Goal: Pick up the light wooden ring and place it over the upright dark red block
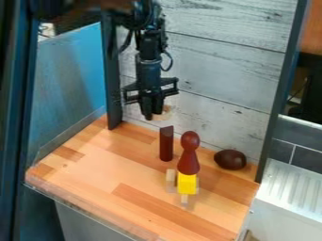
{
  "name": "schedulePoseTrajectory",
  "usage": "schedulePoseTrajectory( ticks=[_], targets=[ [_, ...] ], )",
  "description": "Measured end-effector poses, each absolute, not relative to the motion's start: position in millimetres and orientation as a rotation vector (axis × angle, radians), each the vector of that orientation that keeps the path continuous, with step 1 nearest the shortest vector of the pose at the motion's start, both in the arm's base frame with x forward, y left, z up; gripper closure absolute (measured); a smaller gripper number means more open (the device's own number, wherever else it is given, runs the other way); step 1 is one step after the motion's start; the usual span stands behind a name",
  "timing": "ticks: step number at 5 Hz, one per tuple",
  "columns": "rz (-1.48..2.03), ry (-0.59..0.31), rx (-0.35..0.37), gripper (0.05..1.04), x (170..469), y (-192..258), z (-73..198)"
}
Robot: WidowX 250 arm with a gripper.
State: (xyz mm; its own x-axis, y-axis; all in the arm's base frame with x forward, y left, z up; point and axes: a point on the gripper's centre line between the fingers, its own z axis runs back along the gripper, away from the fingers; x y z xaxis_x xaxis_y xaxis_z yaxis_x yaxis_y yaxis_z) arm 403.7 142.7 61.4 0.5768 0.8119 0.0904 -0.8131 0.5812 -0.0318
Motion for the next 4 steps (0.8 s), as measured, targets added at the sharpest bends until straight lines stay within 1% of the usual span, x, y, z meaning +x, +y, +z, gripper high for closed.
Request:
schedulePoseTrajectory(
  ticks=[2,3,4],
  targets=[
    [0.968,-0.117,0.038,0.937,416,142,57],
    [0.969,-0.104,0.049,0.937,416,143,50],
    [0.959,-0.121,0.064,0.937,418,144,48]
  ],
)
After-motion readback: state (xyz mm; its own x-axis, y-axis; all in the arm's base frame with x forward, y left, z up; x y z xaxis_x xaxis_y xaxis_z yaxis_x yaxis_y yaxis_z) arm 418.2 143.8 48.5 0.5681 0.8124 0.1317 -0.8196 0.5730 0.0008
